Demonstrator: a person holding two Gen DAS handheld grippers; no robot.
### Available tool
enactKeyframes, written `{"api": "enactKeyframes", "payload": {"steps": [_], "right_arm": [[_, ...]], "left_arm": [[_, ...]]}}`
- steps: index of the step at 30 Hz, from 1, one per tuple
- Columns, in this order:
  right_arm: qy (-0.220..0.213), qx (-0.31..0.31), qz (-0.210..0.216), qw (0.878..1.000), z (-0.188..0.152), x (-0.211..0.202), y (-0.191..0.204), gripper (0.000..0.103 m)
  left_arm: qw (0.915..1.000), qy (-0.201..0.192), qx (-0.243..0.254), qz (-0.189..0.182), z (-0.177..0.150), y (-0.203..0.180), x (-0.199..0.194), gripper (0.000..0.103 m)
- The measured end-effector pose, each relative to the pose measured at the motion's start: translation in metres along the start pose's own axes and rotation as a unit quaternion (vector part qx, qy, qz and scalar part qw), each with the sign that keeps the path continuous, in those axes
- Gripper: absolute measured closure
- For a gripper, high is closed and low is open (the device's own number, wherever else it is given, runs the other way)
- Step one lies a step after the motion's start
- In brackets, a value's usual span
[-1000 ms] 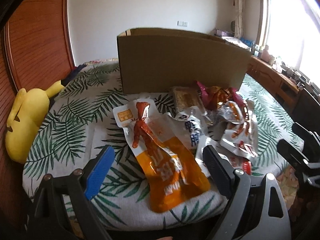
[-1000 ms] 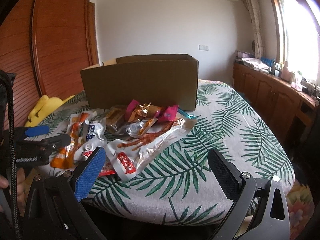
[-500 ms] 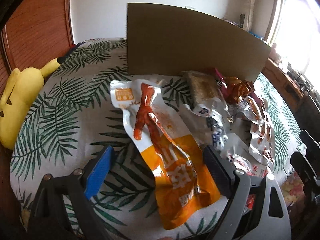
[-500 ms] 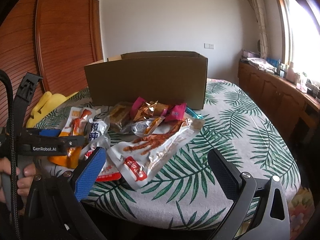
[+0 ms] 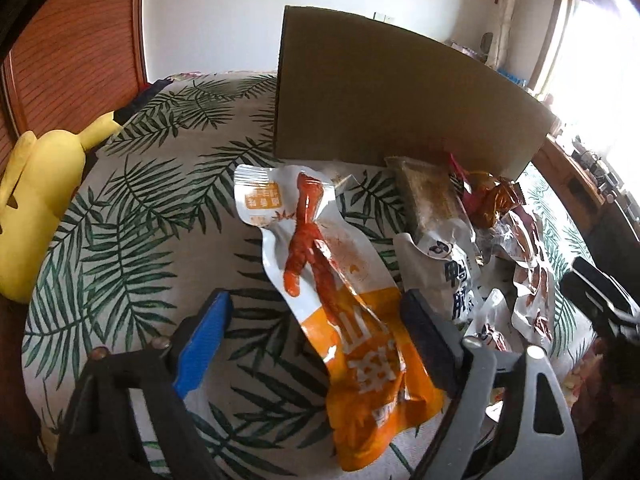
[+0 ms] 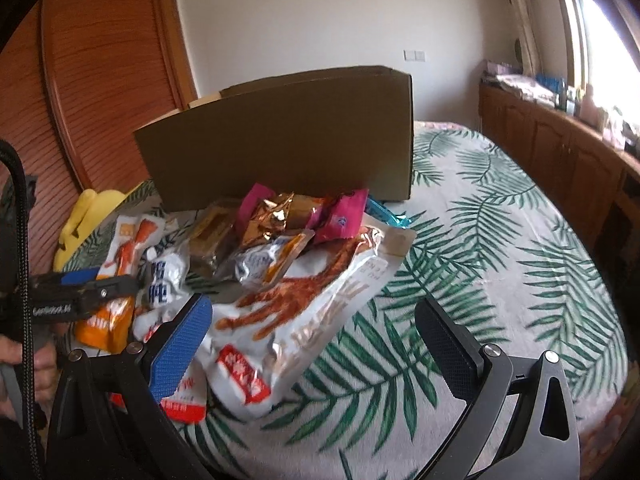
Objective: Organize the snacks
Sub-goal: 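Move the left tool to the orange snack bag while the right tool reaches a white strip bag, then close the left tool on the orange bag while the right tool grips the white strip bag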
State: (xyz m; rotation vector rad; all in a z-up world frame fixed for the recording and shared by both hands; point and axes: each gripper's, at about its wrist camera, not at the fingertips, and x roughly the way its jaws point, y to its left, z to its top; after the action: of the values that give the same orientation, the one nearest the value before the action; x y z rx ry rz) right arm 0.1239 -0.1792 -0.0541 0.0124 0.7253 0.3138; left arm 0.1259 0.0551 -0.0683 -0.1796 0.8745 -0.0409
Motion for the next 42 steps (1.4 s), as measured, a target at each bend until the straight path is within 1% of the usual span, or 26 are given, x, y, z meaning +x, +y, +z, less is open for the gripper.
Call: {"api": "enactKeyframes", "payload": {"steps": [2,6,10,14,16,20,24,25,26,27,28,29,30,32,33,34,36,39,40,42], "right_arm": [[0.001,0.003,0.001,1.000,0.004,0.002,-0.001,0.001],[0.016,-0.001,-0.008,1.000,0.008,0.012,0.000,0.002],[0.033,-0.023,-0.018,0.999,0.007,0.022,0.005,0.002],[0.053,-0.041,-0.028,0.997,0.003,0.035,0.008,0.002],[0.060,-0.041,-0.030,0.997,0.000,0.039,0.008,0.001],[0.062,-0.054,-0.037,0.996,-0.003,0.039,0.010,0.002],[0.069,-0.066,-0.041,0.995,-0.004,0.038,0.011,0.003],[0.070,-0.067,-0.040,0.994,-0.004,0.037,0.009,0.003],[0.071,-0.068,-0.038,0.994,-0.005,0.036,0.007,0.004],[0.072,-0.070,-0.036,0.994,-0.006,0.034,0.005,0.005],[0.073,-0.070,-0.035,0.994,-0.006,0.032,0.003,0.008],[0.073,-0.071,-0.033,0.994,-0.006,0.030,0.002,0.011],[0.074,-0.072,-0.033,0.994,-0.006,0.029,0.000,0.013],[0.076,-0.071,-0.031,0.994,-0.005,0.027,-0.003,0.025],[0.076,-0.071,-0.030,0.994,-0.004,0.026,-0.004,0.028],[0.077,-0.070,-0.026,0.994,-0.004,0.024,-0.005,0.036],[0.078,-0.066,-0.019,0.995,-0.004,0.022,-0.008,0.043],[0.076,-0.051,-0.005,0.996,0.001,0.020,-0.015,0.057],[0.069,-0.040,-0.002,0.997,0.005,0.016,-0.021,0.066],[0.071,-0.034,0.012,0.997,0.009,0.015,-0.026,0.069]], "left_arm": [[1.0000,-0.002,0.003,-0.002,0.000,0.001,-0.001,0.028],[0.9999,-0.005,0.012,-0.006,0.000,0.003,-0.003,0.033],[0.9999,-0.008,0.010,0.009,0.001,0.014,-0.004,0.033],[0.9999,-0.006,0.003,0.008,0.003,0.023,-0.004,0.033],[0.9999,-0.005,0.003,0.010,0.004,0.024,-0.003,0.033],[0.9998,0.006,0.008,0.017,0.009,0.020,0.002,0.029],[0.9998,0.004,0.012,0.017,0.011,0.017,0.005,0.028],[0.9998,0.003,0.013,0.015,0.011,0.017,0.005,0.031],[0.9998,0.000,0.017,0.009,0.010,0.017,0.004,0.041],[0.9998,-0.001,0.020,0.004,0.009,0.016,0.003,0.047],[0.9998,-0.001,0.021,-0.004,0.009,0.015,0.002,0.058],[0.9998,0.000,0.020,-0.009,0.008,0.015,0.001,0.064],[0.9997,0.000,0.020,-0.011,0.008,0.014,0.000,0.068],[0.9997,-0.002,0.021,-0.011,0.007,0.013,-0.002,0.069],[0.9997,-0.002,0.020,-0.013,0.007,0.013,-0.002,0.070],[0.9997,-0.001,0.015,-0.019,0.006,0.015,-0.003,0.071],[0.9996,-0.002,0.006,-0.028,0.005,0.017,-0.005,0.073],[0.9990,-0.003,-0.008,-0.043,0.004,0.020,-0.007,0.076],[0.9988,-0.007,-0.010,-0.047,0.003,0.021,-0.009,0.077],[0.9987,-0.012,-0.012,-0.048,0.002,0.021,-0.012,0.079]]}}
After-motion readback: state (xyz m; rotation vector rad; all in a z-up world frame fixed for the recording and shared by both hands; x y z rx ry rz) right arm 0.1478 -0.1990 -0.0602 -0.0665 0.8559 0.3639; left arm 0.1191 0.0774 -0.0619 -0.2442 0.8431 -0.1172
